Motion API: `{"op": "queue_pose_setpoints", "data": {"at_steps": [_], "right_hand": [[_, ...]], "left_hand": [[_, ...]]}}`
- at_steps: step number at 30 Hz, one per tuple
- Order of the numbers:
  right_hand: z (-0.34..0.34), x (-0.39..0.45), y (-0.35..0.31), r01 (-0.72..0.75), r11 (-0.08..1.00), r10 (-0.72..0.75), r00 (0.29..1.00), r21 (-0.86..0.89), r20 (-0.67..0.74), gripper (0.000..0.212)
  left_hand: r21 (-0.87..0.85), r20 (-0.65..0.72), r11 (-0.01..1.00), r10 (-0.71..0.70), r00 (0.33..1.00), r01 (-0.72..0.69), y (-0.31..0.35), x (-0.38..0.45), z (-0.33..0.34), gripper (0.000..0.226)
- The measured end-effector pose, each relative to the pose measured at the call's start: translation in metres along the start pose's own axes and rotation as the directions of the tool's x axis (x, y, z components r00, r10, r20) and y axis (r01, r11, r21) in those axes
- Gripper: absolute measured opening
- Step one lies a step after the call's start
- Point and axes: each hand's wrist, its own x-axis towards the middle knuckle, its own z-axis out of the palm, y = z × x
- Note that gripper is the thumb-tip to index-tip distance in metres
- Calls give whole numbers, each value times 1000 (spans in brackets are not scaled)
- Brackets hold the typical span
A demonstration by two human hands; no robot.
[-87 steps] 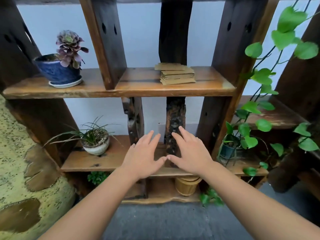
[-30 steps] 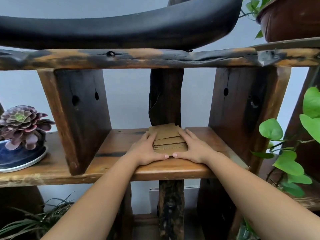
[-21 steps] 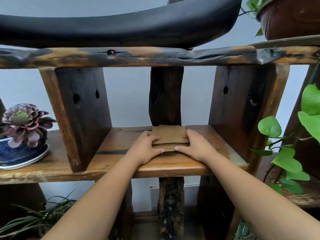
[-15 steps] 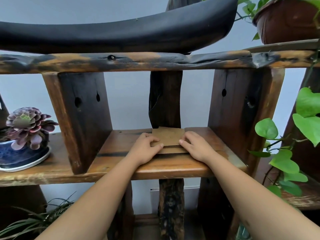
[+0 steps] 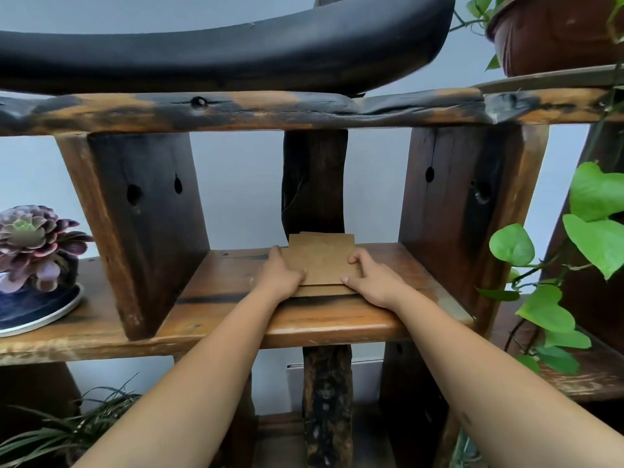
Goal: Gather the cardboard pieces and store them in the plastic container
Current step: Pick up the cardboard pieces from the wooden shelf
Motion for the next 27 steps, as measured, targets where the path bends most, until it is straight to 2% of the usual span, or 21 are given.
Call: {"op": "queue_pose_setpoints", "data": {"at_steps": [3,10,13,16,20,22,25,27], "right_hand": [[0,0,1,1,1000,-1,1000,-23,16,35],[-2,-2,-1,26,1000,-26,1000,-12,13,39],[-2,-5,-2,25,1000,-25,1000,10,4,45],[-3,-7,-4,21,999,-21,1000,38,-19,68],[-3,-8,-7,45,997,-45,999,56,-12,85],[-3,-7,-7,40,996,-38,999,76,-20,92],[-2,-5,-4,41,979,-32,998,202,-47,106],[-2,-5,-3,83,959,-61,994,270,-87,102]], "left_hand": [[-186,29,983,12,1000,-6,-3,5,0,95],[-374,21,922,110,994,-94,-9,3,-5,97],[-517,19,851,120,993,-93,-9,0,-5,92],[-639,7,768,62,998,-44,-11,2,-5,74],[-821,135,562,26,990,97,-16,6,-11,71],[-825,157,557,58,986,99,-16,7,-12,74],[-793,132,609,127,983,28,-14,5,-9,86],[-771,96,636,159,983,-27,-12,4,-8,85]]}}
